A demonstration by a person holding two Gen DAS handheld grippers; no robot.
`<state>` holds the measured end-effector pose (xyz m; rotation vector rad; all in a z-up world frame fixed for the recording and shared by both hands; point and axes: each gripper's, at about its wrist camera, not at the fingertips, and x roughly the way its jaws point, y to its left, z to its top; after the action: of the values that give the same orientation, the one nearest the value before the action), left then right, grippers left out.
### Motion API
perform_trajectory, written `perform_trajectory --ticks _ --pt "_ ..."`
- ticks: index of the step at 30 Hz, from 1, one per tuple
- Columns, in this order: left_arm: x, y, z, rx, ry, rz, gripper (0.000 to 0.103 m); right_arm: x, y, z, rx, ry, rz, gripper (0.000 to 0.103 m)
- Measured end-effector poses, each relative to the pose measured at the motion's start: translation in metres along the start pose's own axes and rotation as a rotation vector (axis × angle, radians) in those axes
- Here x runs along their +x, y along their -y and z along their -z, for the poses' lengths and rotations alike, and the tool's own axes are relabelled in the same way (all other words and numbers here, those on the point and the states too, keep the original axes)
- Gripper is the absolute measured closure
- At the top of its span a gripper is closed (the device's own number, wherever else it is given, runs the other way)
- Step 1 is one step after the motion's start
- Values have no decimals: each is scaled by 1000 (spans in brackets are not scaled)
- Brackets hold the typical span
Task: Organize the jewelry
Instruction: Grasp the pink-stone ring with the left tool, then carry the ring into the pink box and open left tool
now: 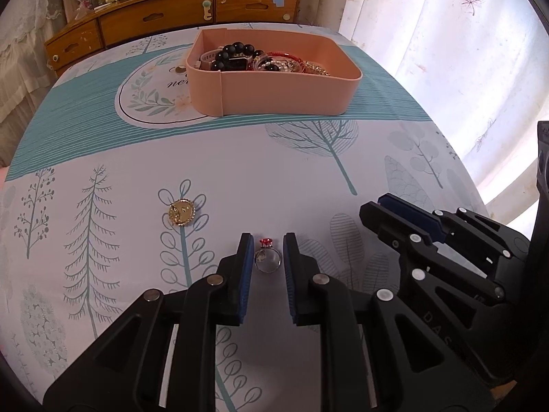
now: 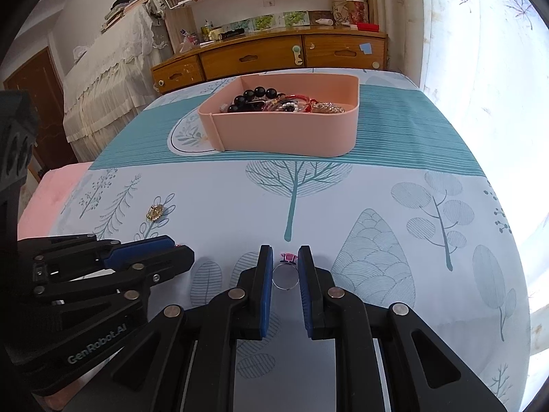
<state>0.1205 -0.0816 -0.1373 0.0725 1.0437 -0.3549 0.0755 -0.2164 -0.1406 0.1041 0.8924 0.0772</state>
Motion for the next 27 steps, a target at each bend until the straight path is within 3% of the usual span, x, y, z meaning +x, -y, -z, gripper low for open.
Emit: perform_trajectory --ticks 8,27 --pt "1 1 0 6 8 -35 88 2 6 0 39 -9 -27 88" --pt "-15 1 -1 20 62 -12 92 -4 -1 -3 27 15 -24 88"
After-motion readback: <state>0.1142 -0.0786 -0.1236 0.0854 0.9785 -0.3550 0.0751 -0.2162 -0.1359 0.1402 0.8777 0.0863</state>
